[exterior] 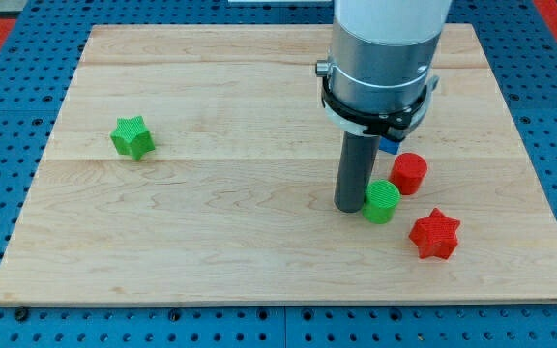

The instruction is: Push the green star slightly right

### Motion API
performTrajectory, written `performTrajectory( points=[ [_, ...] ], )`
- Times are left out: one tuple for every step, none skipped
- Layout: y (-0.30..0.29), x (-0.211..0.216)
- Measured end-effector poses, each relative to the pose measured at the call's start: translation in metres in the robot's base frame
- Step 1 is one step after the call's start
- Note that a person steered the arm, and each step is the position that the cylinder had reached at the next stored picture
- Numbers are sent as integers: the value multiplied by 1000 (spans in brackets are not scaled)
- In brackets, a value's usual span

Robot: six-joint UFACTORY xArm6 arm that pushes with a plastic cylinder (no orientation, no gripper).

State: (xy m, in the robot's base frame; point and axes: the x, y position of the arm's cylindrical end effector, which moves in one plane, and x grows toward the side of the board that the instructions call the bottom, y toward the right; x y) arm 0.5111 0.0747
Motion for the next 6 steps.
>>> performTrajectory(
  points=[
    [5, 1],
    [17, 1],
    [27, 1],
    [-12, 14],
    [-150, 14],
    [-304, -16]
  ],
)
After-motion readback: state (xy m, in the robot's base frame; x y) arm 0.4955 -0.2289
